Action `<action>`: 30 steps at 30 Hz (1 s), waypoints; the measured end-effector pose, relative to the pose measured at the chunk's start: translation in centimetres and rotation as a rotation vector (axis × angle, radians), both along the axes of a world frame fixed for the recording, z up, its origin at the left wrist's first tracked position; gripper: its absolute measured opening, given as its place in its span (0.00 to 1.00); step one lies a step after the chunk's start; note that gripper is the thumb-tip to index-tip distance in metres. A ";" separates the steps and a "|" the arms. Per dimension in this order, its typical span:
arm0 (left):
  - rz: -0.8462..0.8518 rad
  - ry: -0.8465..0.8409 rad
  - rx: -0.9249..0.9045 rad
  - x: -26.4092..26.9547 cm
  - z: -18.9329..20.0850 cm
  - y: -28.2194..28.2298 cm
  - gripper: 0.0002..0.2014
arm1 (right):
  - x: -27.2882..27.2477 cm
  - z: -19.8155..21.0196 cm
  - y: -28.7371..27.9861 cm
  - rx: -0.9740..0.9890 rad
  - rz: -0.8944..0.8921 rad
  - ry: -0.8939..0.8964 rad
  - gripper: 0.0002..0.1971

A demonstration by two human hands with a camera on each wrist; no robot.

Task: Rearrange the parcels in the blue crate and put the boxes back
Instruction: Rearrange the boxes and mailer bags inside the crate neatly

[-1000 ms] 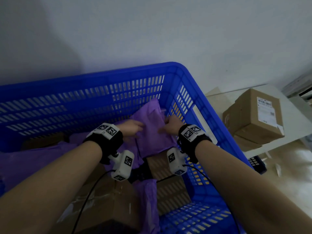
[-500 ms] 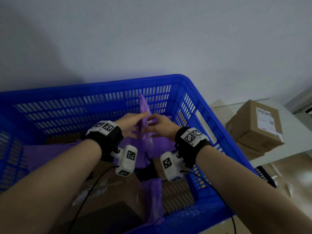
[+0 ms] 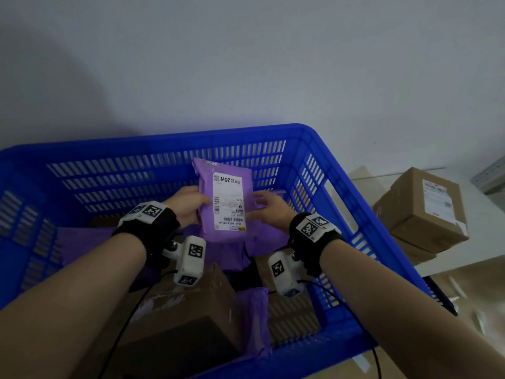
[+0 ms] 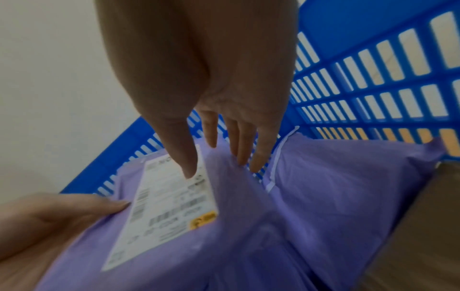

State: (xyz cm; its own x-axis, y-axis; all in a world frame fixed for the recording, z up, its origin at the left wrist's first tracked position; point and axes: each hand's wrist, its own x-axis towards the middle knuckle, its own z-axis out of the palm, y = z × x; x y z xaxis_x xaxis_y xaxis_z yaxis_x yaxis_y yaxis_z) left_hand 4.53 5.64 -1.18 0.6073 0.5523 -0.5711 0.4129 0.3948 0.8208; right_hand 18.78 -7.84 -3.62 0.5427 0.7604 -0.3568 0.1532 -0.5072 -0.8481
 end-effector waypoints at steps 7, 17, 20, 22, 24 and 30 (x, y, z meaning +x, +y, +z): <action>-0.036 -0.100 -0.089 -1.6 -0.7 1.2 0.16 | 0.0 -1.6 0.3 -0.051 -0.101 0.320 0.20; 0.009 0.002 0.501 -1.5 1.1 3.9 0.35 | 3.8 3.3 2.3 0.123 0.074 -0.225 0.12; 0.114 0.063 0.792 -1.2 2.4 4.5 0.47 | 4.7 5.7 3.2 0.060 0.167 -0.550 0.06; 0.088 0.087 1.000 -1.2 2.9 4.7 0.48 | 4.7 7.4 3.8 -0.004 0.286 -0.762 0.07; -0.050 0.096 1.168 -1.1 3.5 4.3 0.44 | 4.1 9.2 4.4 -0.039 0.397 -0.861 0.08; -0.440 0.166 1.199 0.8 5.2 2.3 0.24 | 1.9 11.6 6.1 -0.123 0.617 -1.053 0.14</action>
